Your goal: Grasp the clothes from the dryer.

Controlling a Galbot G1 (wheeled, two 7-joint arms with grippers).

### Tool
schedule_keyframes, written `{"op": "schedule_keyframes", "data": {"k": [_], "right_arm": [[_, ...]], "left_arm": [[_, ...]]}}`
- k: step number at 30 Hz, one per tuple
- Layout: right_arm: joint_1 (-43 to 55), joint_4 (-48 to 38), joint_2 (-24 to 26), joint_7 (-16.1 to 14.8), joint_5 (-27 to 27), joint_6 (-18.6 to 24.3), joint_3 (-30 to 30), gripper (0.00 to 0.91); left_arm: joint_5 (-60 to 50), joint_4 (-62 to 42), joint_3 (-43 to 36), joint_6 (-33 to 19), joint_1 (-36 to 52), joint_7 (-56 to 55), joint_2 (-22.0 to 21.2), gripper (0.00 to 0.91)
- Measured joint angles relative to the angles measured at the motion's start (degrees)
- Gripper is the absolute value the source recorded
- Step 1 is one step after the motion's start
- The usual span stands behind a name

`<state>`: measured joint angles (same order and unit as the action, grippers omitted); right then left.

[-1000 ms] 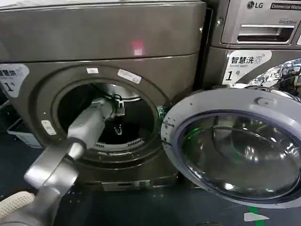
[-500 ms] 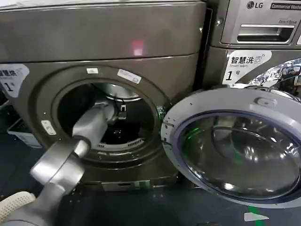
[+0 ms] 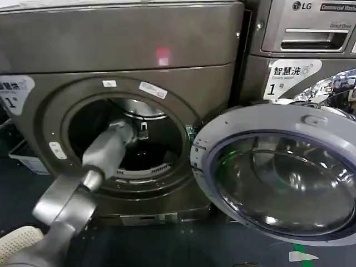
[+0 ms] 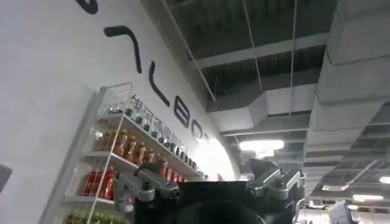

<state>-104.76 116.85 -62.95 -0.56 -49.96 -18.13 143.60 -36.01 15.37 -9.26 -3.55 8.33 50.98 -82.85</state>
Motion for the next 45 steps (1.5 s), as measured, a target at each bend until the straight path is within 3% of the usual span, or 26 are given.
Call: {"op": "schedule_keyframes", "data": {"k": [9, 17, 31, 45], "right_arm": [[1.16, 1.05, -0.82, 0.13, 0.89, 0.16, -2.05, 0.907], [1.99, 1.68, -1.44, 0.35, 1.33, 0.56, -3.9, 0.907], [3.24, 2.66, -2.04, 0.88, 0.95, 2.56, -5.72, 0.907], [2.49, 2.39, -2.24, 1.76, 0.37, 4.67, -5.53, 0.907]], "left_arm": [[3.93, 16.35, 12.25, 6.11, -11.49, -14.26, 2.56, 0.0], [16.73, 36.28, 22.12, 8.35, -24.85, -29.64, 2.28, 0.0], [31.31, 63.29, 30.87, 1.31, -44.67, -50.16, -0.1, 0.0], [35.02, 72.93, 30.99, -0.82, -51.48, -55.46, -0.33, 0.0]]}}
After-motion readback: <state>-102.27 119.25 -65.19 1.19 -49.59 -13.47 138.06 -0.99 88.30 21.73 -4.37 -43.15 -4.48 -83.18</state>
